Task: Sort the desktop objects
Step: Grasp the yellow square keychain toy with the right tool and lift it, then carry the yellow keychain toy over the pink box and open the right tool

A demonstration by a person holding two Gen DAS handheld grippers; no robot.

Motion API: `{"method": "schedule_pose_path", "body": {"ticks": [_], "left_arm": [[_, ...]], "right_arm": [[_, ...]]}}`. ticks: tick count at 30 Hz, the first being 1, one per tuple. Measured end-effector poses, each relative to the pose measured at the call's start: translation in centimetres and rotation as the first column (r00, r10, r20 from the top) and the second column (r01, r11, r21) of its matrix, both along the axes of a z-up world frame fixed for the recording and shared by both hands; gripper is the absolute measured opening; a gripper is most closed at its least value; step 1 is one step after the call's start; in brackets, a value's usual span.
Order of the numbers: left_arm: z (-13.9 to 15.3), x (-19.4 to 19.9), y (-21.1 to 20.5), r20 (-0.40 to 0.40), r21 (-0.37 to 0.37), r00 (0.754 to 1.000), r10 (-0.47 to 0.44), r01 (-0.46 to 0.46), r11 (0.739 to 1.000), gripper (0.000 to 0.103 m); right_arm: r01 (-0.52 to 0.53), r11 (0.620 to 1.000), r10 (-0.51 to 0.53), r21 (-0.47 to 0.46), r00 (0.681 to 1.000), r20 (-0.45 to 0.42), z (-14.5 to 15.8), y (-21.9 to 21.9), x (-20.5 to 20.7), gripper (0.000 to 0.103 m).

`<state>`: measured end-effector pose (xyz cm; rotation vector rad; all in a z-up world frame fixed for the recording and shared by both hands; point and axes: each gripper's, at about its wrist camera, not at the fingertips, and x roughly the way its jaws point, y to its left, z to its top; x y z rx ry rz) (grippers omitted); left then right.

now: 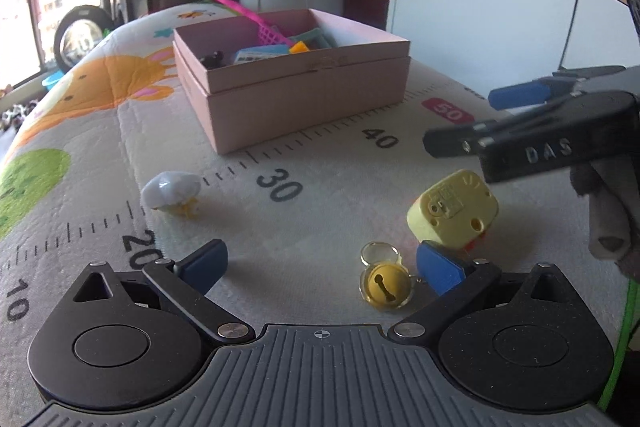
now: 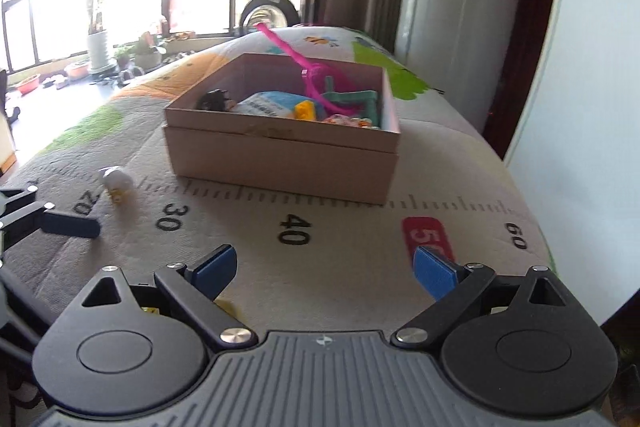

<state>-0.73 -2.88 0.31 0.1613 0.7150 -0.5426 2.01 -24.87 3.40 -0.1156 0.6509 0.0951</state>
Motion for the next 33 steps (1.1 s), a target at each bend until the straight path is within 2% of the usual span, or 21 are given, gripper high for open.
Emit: {"method": "schedule_pose_path", "body": {"ticks": [3, 6, 11, 14, 17, 19, 20, 22, 28, 31, 32, 33], "left_arm": [[0.1, -0.7, -0.8, -0.009, -0.020, 0.998, -0.054, 0.054, 0.998, 0.103], [0.2, -1.5, -0.9, -0.019, -0.036, 0.994, -0.109, 0.109, 0.993, 0.103], [0.5, -1.7, 1.2, -0.003, 0.001, 1.000, -0.028, 0.028, 1.000, 0.103], [0.7, -1.1, 2.9, 0.006, 0.060, 0.998, 0.061, -0.061, 0.996, 0.103], [1.1, 0.1, 4.8, 0.006, 0.078, 0.986, 0.164, -0.164, 0.983, 0.103], [1.5, 0.8, 5.7, 0.000, 0.070, 0.975, 0.222, -0.221, 0.973, 0.103], [1.6, 1.0, 6.0, -0.005, 0.063, 0.971, 0.238, -0.238, 0.969, 0.103], [1.9, 1.3, 6.1, -0.012, 0.050, 0.966, 0.258, -0.257, 0.965, 0.103], [1.6, 4.0, 4.0, -0.003, 0.045, 0.958, 0.287, -0.286, 0.957, 0.103], [1.0, 5.8, 3.1, -0.009, 0.056, 0.954, 0.300, -0.299, 0.953, 0.103], [0.9, 6.2, 2.9, -0.007, 0.064, 0.952, 0.307, -0.306, 0.950, 0.101], [0.7, 6.7, 2.8, -0.007, 0.071, 0.950, 0.313, -0.312, 0.948, 0.094]], "right_arm": [[0.059, 0.998, -0.059, 0.013, 0.998, 0.008, 0.7, -1.4, 0.0, 0.096], [0.041, 0.999, -0.041, 0.030, 0.999, 0.014, 1.6, -1.7, -1.0, 0.096], [-0.088, 0.994, 0.088, 0.071, 0.996, -0.001, 1.8, -0.5, -3.3, 0.096], [-0.185, 0.982, 0.185, 0.042, 0.983, -0.004, 1.0, 1.0, -4.1, 0.093], [-0.245, 0.968, 0.247, 0.057, 0.968, -0.036, 0.1, 1.8, -3.7, 0.084], [-0.265, 0.962, 0.269, 0.061, 0.961, -0.060, -0.6, 2.3, -3.4, 0.059], [-0.262, 0.963, 0.265, 0.061, 0.962, -0.058, -0.7, 2.3, -3.2, 0.056], [-0.245, 0.967, 0.250, 0.073, 0.966, -0.063, -0.7, 2.0, -2.7, 0.056], [-0.089, 0.992, 0.092, 0.092, 0.995, -0.028, -0.8, -0.8, -1.6, 0.056], [-0.088, 0.992, 0.090, 0.093, 0.996, -0.021, -0.9, -1.2, -2.1, 0.056], [-0.094, 0.992, 0.095, 0.085, 0.995, -0.014, -0.9, -1.2, -2.4, 0.056], [-0.098, 0.992, 0.099, 0.084, 0.995, -0.009, -0.8, -1.3, -2.6, 0.056]]}}
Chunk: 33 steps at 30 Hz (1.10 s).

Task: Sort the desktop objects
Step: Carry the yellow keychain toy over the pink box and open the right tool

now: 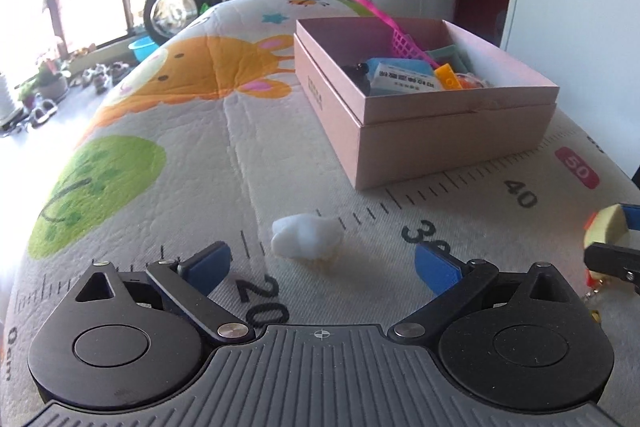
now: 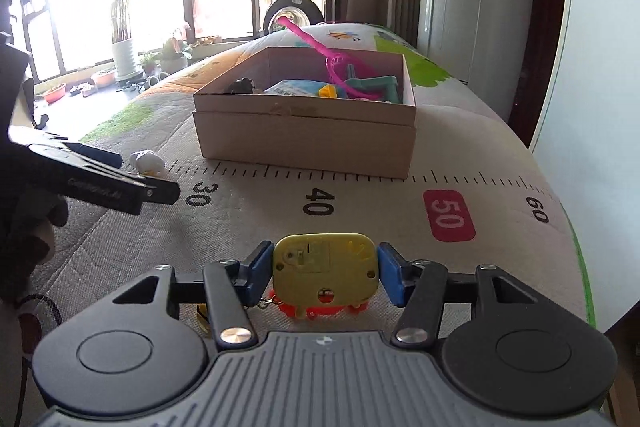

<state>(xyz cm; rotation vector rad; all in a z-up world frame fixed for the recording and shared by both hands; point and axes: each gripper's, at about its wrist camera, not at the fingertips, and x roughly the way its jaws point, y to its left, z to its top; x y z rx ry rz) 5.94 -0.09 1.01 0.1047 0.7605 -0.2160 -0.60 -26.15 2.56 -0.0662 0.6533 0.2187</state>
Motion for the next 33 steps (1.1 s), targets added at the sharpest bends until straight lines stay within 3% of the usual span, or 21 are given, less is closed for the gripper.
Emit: {"method": "schedule_pose_path", "body": {"ticks": [4, 8, 9, 13, 16, 21, 24, 28, 30, 33], "left_arm": [[0.0, 0.7, -0.1, 0.013, 0.002, 1.000, 0.010, -0.010, 1.000, 0.084], [0.2, -0.1, -0.1, 0.044, 0.019, 0.999, -0.009, 0.009, 1.000, 0.043], [0.4, -0.5, -0.1, 0.053, 0.028, 0.998, -0.020, 0.019, 0.999, 0.042], [1.7, -2.4, -0.4, 0.105, 0.045, 0.992, -0.072, 0.068, 0.997, 0.042], [4.4, -3.3, -0.8, 0.183, 0.017, 0.978, -0.105, 0.104, 0.994, 0.042], [10.0, -1.5, -2.3, 0.358, 0.030, 0.921, -0.153, 0.152, 0.988, 0.042], [11.4, 1.9, -3.6, 0.414, 0.032, 0.899, -0.146, 0.146, 0.989, 0.042], [9.7, 6.9, -4.9, 0.389, -0.015, 0.915, -0.107, 0.123, 0.992, 0.046], [8.3, 7.9, -4.6, 0.337, -0.041, 0.938, -0.085, 0.105, 0.994, 0.065], [6.6, 6.7, -3.0, 0.289, -0.063, 0.954, -0.085, 0.107, 0.992, 0.078]], "right_arm": [[-0.001, 1.000, 0.001, 0.014, 1.000, -0.001, 0.1, -0.3, -0.1, 0.056], [0.001, 1.000, -0.001, 0.005, 1.000, 0.002, 0.1, 0.1, -0.3, 0.055], [-0.007, 1.000, 0.007, 0.006, 1.000, -0.002, 0.2, 0.1, -0.3, 0.055], [-0.039, 0.999, 0.039, 0.023, 0.999, 0.007, 1.6, -0.1, -0.6, 0.055], [-0.041, 0.999, 0.039, 0.026, 0.994, 0.098, 4.9, -0.5, -0.6, 0.055], [-0.064, 0.996, 0.047, 0.064, 0.971, 0.236, 12.5, -1.2, 2.1, 0.055], [-0.077, 0.995, 0.057, 0.059, 0.958, 0.282, 15.9, -0.7, 5.8, 0.055], [-0.055, 0.998, 0.042, 0.035, 0.953, 0.300, 17.7, 1.9, 12.9, 0.056], [-0.057, 0.998, 0.046, 0.036, 0.964, 0.261, 17.1, 3.2, 17.1, 0.063], [-0.040, 0.997, 0.027, 0.072, 0.985, 0.170, 14.9, 4.0, 21.2, 0.063]]}}
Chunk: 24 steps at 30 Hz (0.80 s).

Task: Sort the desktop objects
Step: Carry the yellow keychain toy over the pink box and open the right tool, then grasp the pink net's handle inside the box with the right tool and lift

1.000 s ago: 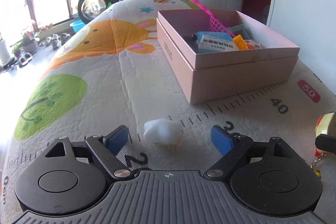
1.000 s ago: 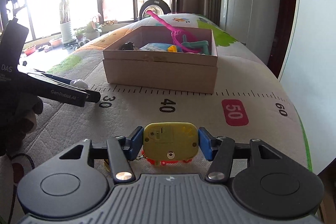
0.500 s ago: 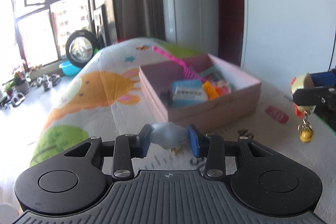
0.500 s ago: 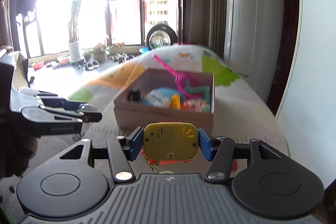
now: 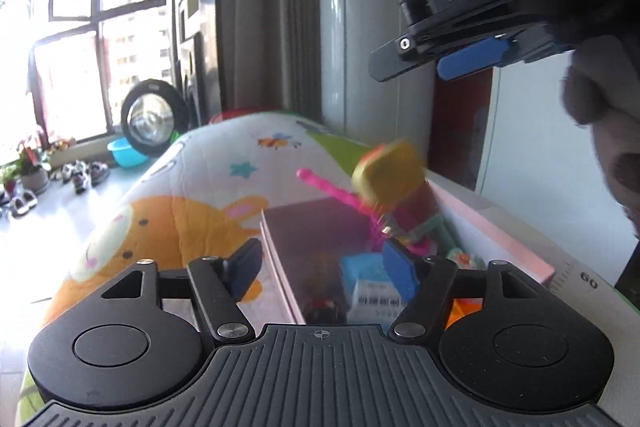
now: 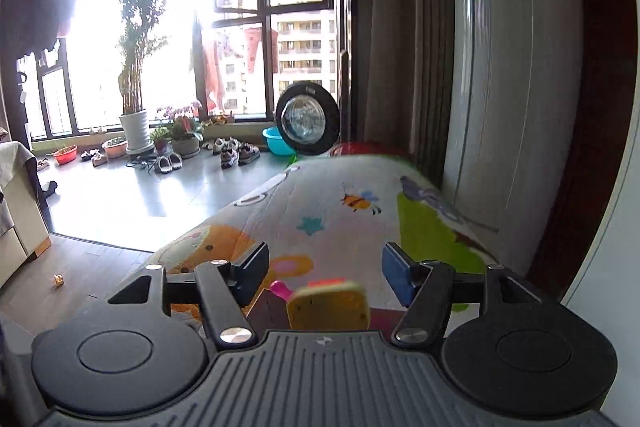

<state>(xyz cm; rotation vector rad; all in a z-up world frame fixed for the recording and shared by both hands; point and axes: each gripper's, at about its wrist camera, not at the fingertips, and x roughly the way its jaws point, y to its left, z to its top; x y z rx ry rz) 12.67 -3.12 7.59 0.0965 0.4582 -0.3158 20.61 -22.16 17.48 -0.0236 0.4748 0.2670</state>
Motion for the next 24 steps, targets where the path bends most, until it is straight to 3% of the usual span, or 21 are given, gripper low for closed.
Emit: {"method": "schedule_pose_path", "body": {"ticks": [5, 8, 12, 16, 19, 24], "left_arm": [[-2.2, -2.4, 2.3, -0.074, 0.009, 0.997, 0.002, -0.002, 1.000, 0.081], [-2.2, -3.6, 2.8, -0.077, -0.009, 0.997, 0.008, -0.009, 1.000, 0.093], [-2.0, -5.2, 2.4, -0.077, -0.032, 0.997, 0.009, -0.011, 0.999, 0.095], [-2.0, -7.4, 2.0, -0.050, -0.109, 0.999, -0.001, -0.004, 0.994, 0.098], [-3.0, -8.5, 1.6, -0.050, -0.120, 0.998, -0.028, 0.022, 0.993, 0.099], [-4.1, -8.3, 2.0, -0.077, -0.158, 0.997, -0.030, 0.017, 0.987, 0.099]], "right_arm": [[0.052, 0.998, -0.048, 0.046, 0.995, -0.086, -4.4, -1.0, 2.1, 0.066], [0.074, 0.995, -0.064, 0.061, 0.987, -0.148, -6.3, -1.6, 2.2, 0.066], [0.067, 0.997, -0.061, 0.030, 0.987, -0.152, -6.6, -1.4, 2.6, 0.066], [0.026, 0.999, -0.018, 0.032, 0.971, -0.238, -7.2, -0.9, 4.6, 0.072], [0.052, 0.998, -0.055, -0.019, 0.963, -0.264, -8.3, 0.2, 6.4, 0.072], [0.002, 0.965, -0.034, -0.261, 0.992, -0.119, -9.3, 4.7, 6.5, 0.069]]}}
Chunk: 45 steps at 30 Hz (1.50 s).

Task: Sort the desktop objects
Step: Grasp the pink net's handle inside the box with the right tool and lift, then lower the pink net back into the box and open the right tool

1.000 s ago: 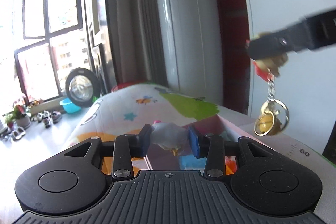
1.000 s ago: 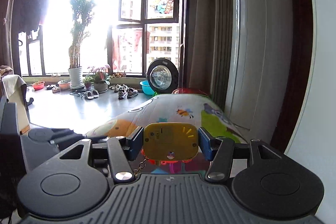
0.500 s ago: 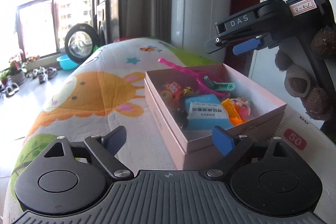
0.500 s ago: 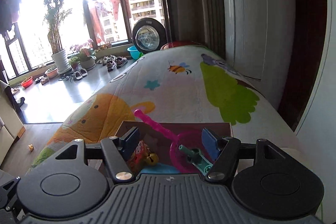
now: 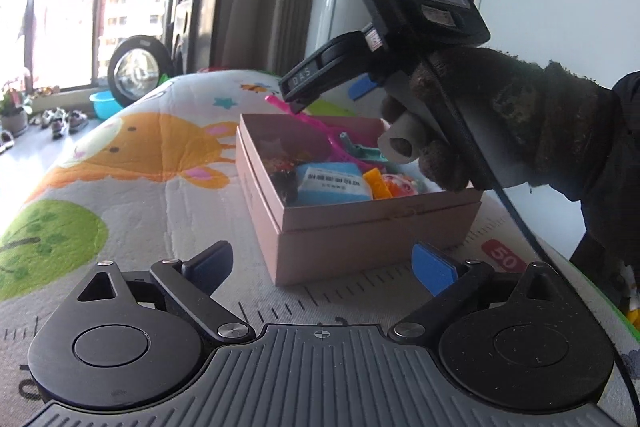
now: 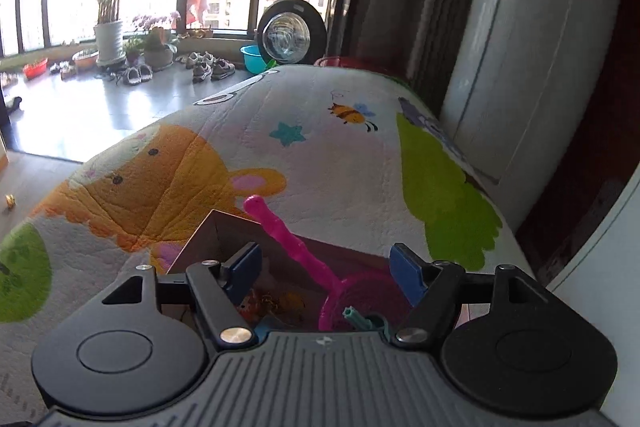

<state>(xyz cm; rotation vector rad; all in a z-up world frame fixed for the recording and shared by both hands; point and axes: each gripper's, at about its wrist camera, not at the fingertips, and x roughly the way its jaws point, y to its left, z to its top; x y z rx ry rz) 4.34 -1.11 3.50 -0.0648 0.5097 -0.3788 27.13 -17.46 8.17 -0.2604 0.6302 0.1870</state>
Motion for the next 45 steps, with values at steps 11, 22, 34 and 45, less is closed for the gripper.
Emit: {"method": "schedule_pose_path", "body": {"ticks": [11, 22, 34, 45], "left_arm": [[-0.3, -0.1, 2.2, -0.014, -0.069, 0.999, 0.032, -0.033, 0.997, 0.099], [-0.3, -0.2, 2.0, -0.027, -0.065, 0.999, 0.024, -0.026, 0.998, 0.099], [-0.9, 0.4, 1.7, -0.058, -0.049, 0.998, 0.028, -0.031, 0.998, 0.099], [-1.1, 0.7, 2.2, -0.083, -0.059, 0.995, 0.048, -0.053, 0.997, 0.100]], "right_arm": [[-0.079, 0.968, 0.092, -0.237, 0.995, 0.044, 0.0, 5.7, 0.4, 0.013], [0.007, 0.988, -0.029, 0.156, 0.989, 0.143, 9.3, -1.4, -4.1, 0.007], [0.238, 0.908, -0.216, 0.346, 0.971, -0.099, 1.3, -10.0, -5.4, 0.018], [0.235, 0.944, -0.201, 0.232, 0.966, -0.161, -0.6, -4.6, 0.4, 0.091]]}}
